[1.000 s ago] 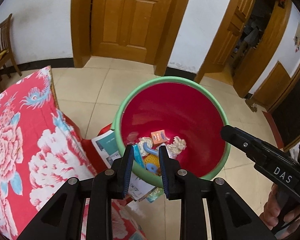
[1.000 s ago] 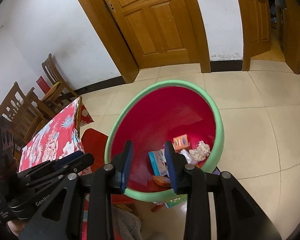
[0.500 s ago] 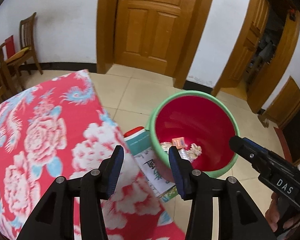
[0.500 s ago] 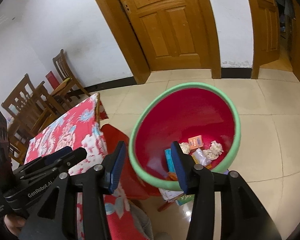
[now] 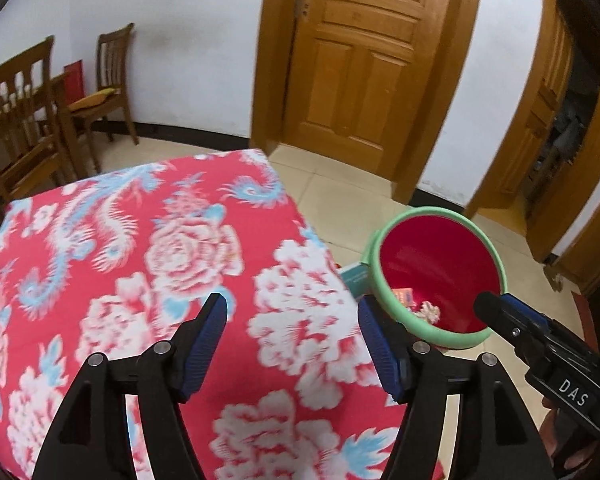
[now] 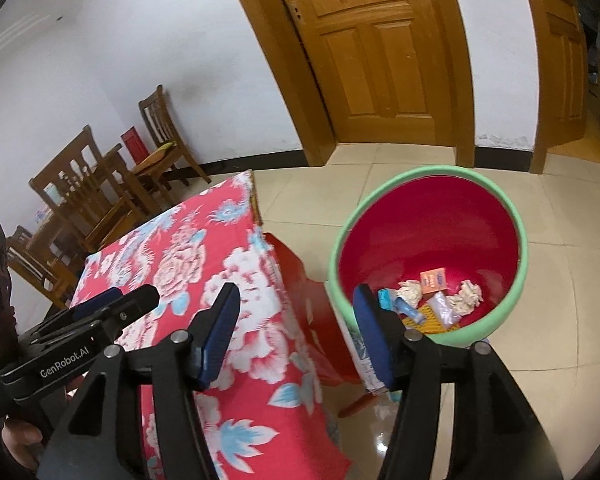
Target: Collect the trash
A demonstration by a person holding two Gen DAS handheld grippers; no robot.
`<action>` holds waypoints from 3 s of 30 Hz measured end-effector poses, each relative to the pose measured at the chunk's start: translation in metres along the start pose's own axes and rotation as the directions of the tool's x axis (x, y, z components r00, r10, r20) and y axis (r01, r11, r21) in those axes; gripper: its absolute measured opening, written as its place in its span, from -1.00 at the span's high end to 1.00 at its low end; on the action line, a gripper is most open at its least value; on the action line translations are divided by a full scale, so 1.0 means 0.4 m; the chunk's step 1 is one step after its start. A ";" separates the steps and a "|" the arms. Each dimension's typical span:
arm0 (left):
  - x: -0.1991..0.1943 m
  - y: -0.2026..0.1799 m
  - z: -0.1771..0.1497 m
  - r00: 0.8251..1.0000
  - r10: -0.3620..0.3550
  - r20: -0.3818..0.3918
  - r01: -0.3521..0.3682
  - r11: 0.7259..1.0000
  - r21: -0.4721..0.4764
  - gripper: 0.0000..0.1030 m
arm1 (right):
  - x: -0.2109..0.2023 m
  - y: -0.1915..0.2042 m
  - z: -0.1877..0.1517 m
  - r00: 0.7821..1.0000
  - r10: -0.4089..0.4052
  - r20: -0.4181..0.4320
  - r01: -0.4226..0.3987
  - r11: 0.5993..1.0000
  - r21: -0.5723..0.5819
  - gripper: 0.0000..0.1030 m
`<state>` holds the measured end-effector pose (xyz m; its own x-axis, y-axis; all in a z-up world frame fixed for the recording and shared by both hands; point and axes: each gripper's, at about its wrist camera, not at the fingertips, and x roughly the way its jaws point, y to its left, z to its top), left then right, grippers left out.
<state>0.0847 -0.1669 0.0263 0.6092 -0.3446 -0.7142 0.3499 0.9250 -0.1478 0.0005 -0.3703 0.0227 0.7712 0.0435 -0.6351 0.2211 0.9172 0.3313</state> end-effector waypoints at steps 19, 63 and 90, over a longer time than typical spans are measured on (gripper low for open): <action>-0.122 0.124 -0.055 0.993 0.107 0.049 -0.102 0.990 -0.095 -0.36 | -0.068 0.170 -0.052 0.996 0.085 0.024 -0.081 0.990 -0.119 -0.22; -0.190 0.183 -0.094 0.978 0.190 0.089 -0.176 0.974 -0.145 -0.36 | -0.076 0.251 -0.104 0.993 0.118 0.006 -0.116 0.980 -0.160 -0.22; -0.192 0.186 -0.091 0.977 0.192 0.092 -0.177 0.973 -0.148 -0.36 | -0.073 0.255 -0.106 0.993 0.119 0.002 -0.117 0.980 -0.160 -0.22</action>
<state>0.0381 -0.0656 0.0450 0.7276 -0.1739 -0.6636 0.1272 0.9848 -0.1187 -0.0246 -0.2611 0.0453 0.7930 0.1516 -0.5900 0.0307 0.9574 0.2873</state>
